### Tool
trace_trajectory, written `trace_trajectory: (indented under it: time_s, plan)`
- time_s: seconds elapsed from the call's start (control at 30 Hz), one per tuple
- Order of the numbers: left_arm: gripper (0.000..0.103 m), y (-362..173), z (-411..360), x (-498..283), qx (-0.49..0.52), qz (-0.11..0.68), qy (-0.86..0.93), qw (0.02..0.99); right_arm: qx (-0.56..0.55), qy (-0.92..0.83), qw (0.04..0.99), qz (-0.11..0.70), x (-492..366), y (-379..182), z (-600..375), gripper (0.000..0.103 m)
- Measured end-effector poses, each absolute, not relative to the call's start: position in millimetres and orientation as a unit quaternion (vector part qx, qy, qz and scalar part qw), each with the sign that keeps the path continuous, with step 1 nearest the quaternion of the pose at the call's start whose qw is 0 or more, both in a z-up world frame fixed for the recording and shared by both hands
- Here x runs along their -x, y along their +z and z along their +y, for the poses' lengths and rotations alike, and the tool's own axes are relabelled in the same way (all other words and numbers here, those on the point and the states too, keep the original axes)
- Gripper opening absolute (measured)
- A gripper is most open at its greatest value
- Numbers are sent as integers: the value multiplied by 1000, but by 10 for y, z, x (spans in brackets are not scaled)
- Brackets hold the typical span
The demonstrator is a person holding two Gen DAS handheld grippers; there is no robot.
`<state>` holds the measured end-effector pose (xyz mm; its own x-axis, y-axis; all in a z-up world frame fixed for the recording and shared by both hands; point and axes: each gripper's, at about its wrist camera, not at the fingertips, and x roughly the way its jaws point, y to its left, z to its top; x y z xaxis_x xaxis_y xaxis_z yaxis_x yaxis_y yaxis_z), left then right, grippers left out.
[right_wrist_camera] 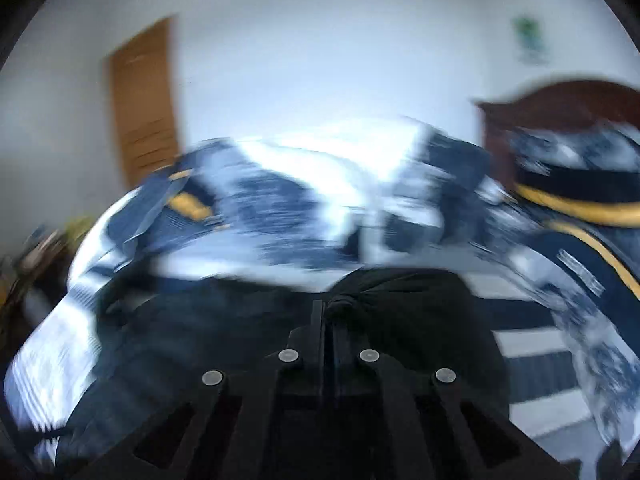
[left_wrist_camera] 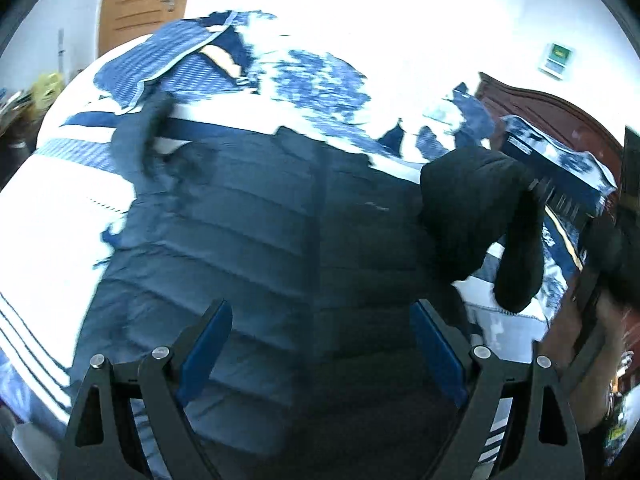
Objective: Fold large clothes
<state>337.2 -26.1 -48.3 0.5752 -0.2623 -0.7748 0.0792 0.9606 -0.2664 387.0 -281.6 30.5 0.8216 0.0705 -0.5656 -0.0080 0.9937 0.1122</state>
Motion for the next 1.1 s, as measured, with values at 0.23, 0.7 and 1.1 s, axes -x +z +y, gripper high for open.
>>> trace_trajectory:
  time_s: [0.23, 0.7, 1.1]
  plan:
    - [91, -647, 215, -3374, 117, 473, -40, 873, -93, 110, 906, 398, -3696, -783, -1605, 19]
    - [91, -751, -1077, -3511, 24, 488, -141, 861, -379, 208, 844, 317, -3417, -734, -3650, 81]
    - [74, -1737, -1767, -4094, 172, 559, -213, 782, -602, 63, 737, 300, -3176, -1740, -4795, 81]
